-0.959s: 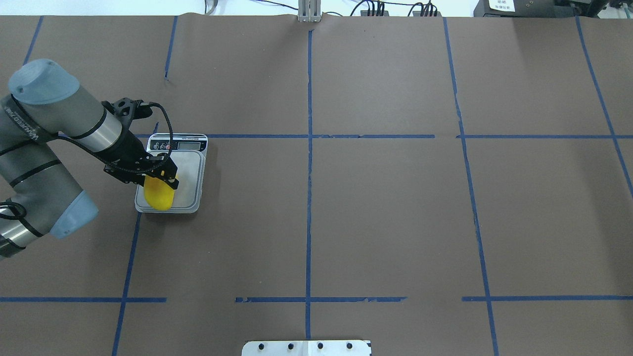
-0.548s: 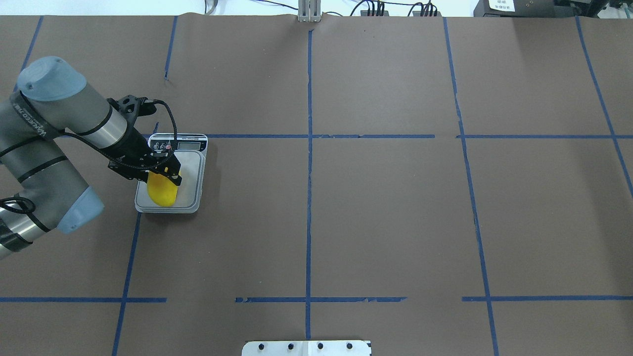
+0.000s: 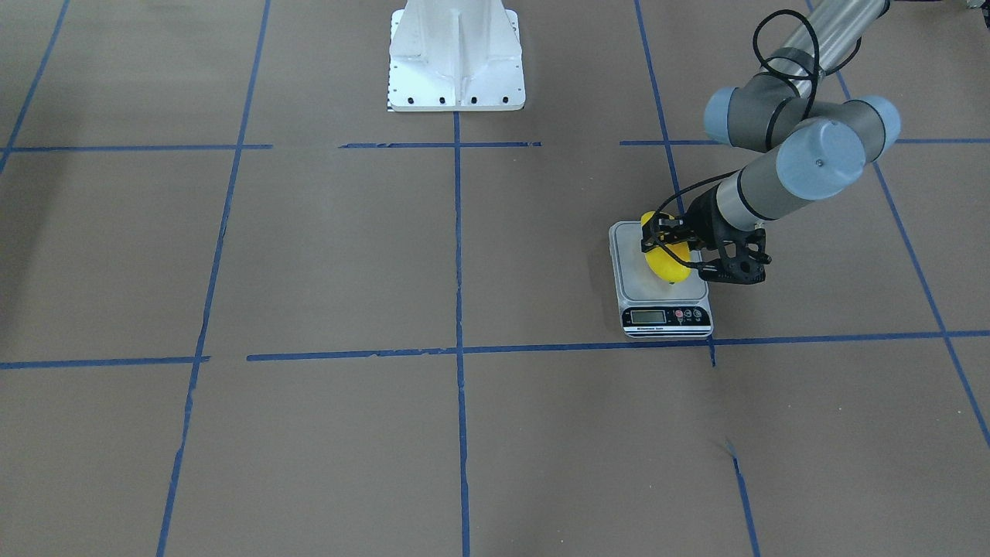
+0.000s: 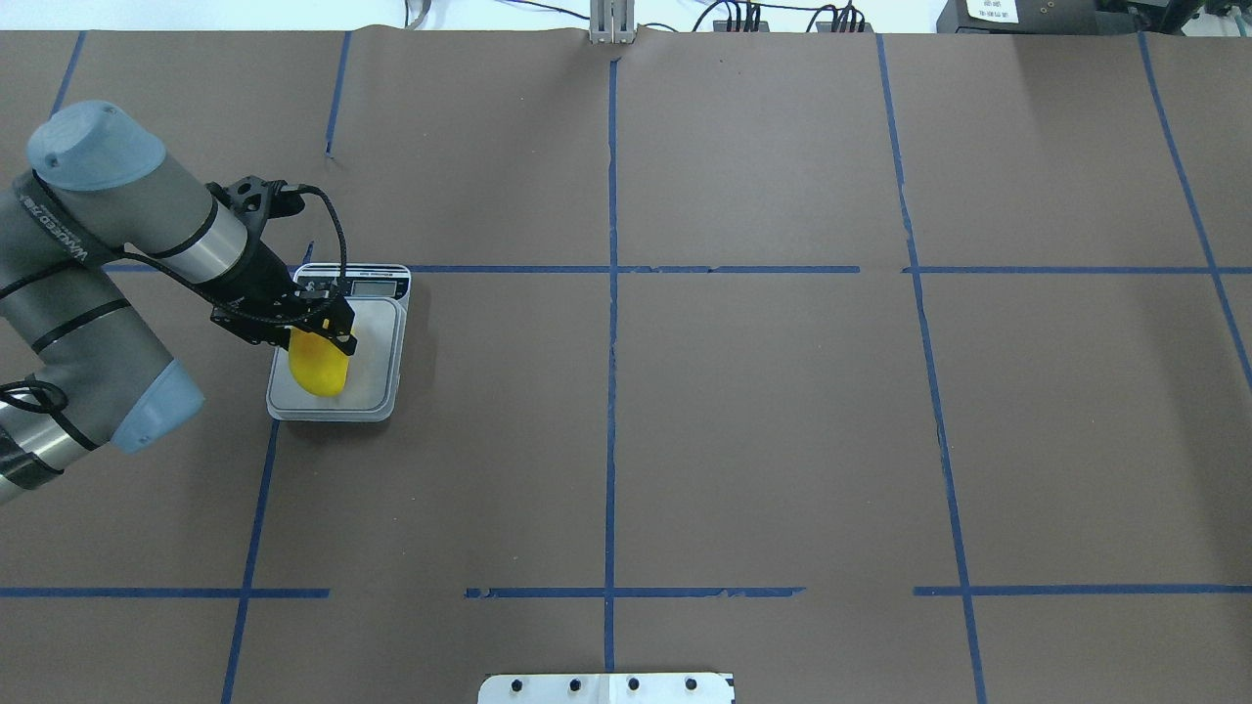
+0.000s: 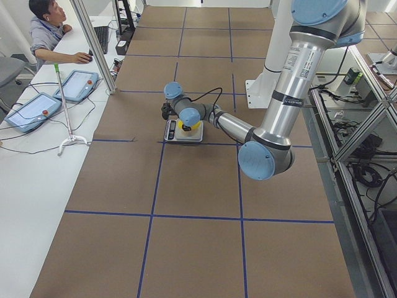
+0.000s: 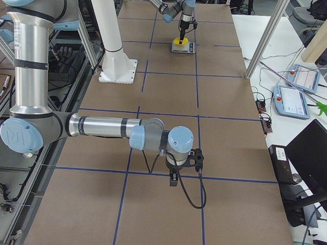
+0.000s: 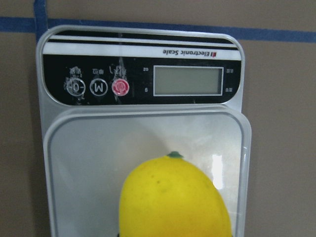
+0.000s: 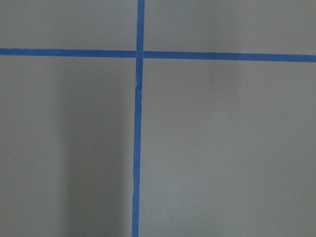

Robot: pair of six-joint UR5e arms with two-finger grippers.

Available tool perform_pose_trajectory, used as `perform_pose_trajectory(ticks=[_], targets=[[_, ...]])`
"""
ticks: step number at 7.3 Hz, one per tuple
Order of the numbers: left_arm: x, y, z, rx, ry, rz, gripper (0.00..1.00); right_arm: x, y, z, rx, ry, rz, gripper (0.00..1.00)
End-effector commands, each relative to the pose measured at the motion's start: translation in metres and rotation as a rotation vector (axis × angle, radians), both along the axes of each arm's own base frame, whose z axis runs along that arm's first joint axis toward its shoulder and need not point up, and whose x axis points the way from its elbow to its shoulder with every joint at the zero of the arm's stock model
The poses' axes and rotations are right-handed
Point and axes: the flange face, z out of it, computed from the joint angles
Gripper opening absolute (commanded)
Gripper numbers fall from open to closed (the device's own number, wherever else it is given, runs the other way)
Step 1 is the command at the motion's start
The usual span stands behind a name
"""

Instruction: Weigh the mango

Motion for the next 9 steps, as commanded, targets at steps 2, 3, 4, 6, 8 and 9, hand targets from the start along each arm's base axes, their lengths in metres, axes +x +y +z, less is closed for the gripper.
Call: perform_pose_trajectory(ticks=[2,3,4,6,8,9], targets=[[-0.002,0.000,-0.003,0.001,0.003,-0.004,1.00,0.000,0.000,0.000,0.000,0.000,0.000,1.00],[-0.012,-0.006,-0.008,0.003,0.010,-0.024,1.00,0.000,0.000,0.000,0.000,0.000,0.000,1.00],[-0.034,-0.012,-0.020,0.019,0.026,-0.053,1.00,0.000,0.000,0.000,0.000,0.000,0.000,1.00],[-0.093,-0.005,-0.008,0.026,0.029,-0.119,1.00,0.000,0.000,0.000,0.000,0.000,0.000,1.00],[-0.173,0.005,0.066,0.120,-0.031,-0.107,1.00,0.000,0.000,0.000,0.000,0.000,0.000,1.00],[-0.219,0.011,0.101,0.146,-0.062,-0.122,1.00,0.000,0.000,0.000,0.000,0.000,0.000,1.00]])
